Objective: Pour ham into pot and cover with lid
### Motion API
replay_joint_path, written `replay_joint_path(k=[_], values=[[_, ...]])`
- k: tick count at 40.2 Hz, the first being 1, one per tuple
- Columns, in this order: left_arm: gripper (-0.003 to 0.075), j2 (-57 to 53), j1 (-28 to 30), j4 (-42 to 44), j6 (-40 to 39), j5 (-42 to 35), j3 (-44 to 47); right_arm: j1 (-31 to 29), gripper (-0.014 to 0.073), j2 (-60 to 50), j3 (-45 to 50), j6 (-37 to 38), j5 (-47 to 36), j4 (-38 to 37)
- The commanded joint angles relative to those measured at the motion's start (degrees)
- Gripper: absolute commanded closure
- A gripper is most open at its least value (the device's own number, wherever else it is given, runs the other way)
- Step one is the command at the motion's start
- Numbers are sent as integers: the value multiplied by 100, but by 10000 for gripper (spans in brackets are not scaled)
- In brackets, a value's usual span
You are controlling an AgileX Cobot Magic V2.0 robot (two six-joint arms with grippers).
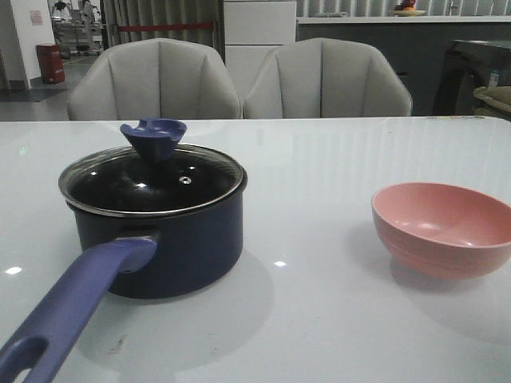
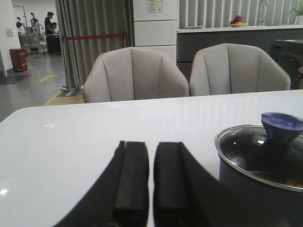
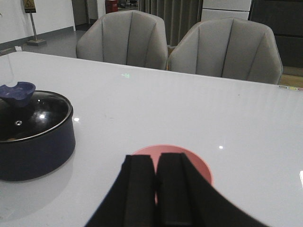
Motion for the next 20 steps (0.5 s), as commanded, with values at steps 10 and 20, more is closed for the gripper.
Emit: replay_joint_path(k=[10,20], values=[[587,-124,27,-7,-55,-496,182,-388,435,32,179,294,-774,-701],[587,-124,27,-7,-55,-496,182,-1157,435,-544,736,1058,-1009,-909]])
